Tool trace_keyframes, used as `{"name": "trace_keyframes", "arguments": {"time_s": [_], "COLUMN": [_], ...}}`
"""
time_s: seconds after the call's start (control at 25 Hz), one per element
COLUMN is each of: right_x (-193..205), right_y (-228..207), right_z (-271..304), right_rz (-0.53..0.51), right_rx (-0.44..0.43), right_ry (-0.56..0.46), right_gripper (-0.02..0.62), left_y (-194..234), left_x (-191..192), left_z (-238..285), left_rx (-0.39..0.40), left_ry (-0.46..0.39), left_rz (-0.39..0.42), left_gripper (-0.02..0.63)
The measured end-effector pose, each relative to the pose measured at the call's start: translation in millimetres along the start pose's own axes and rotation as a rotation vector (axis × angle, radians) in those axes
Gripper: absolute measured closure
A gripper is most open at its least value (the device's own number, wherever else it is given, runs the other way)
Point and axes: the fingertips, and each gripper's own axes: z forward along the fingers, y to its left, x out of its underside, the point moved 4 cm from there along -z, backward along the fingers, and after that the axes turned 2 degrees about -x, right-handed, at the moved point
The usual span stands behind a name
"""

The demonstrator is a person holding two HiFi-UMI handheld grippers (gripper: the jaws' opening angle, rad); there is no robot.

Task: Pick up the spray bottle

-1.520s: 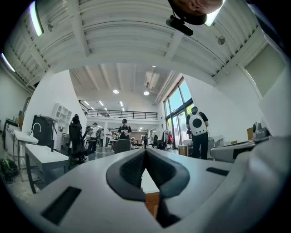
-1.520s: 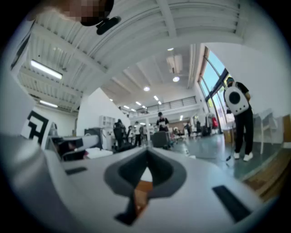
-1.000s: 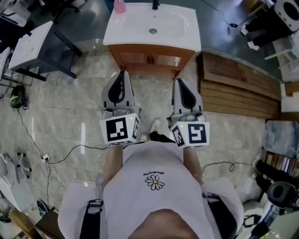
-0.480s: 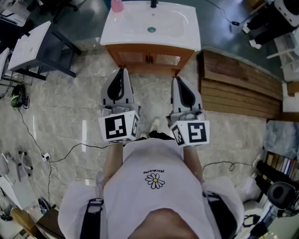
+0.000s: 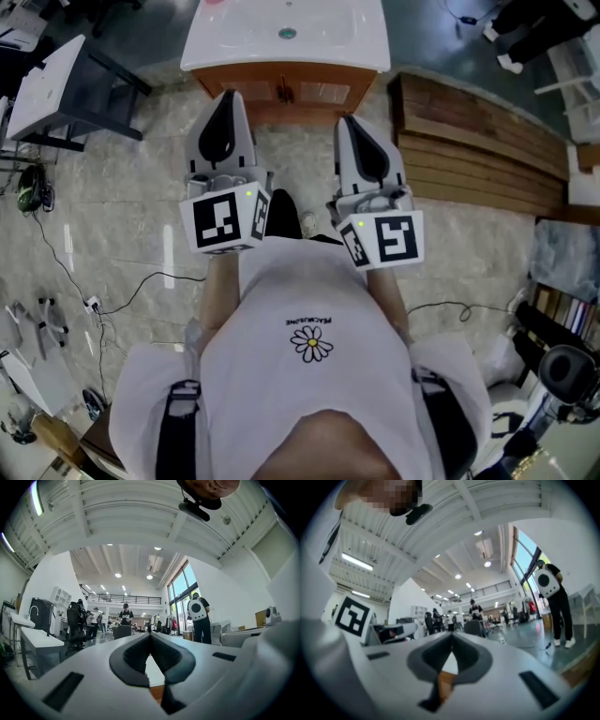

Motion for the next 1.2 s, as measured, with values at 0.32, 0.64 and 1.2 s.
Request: {"name": "trace_keyframes", "arguments": {"time_s": [0.32,0.64,1.2], "right_x": [-4.0,-9.8,-0.3], "right_y": [-16.1,-18.2,-27.6], "right_z": [-2.2,17.9,81.9], "right_rz": [-0.019,-0.073,-0.110], "right_rx": [0.028,0.025,0.021], "right_ry": [-0.033,-0.058,-0.022], "right_gripper": [0.566,0.566,0.566], "left_y": [-3.1,2.5,25.0], "left_x": [-1.7,-5.9,11.7], "left_z": [15.9,39.6,104.0], "left_rx": [0.012,0.036,0.063], "left_ry": [-0.036,-0.079,-0.052], "left_rz": [0.011,0.008,-0.032], "left_gripper": [0.586,0.586,0.586]}}
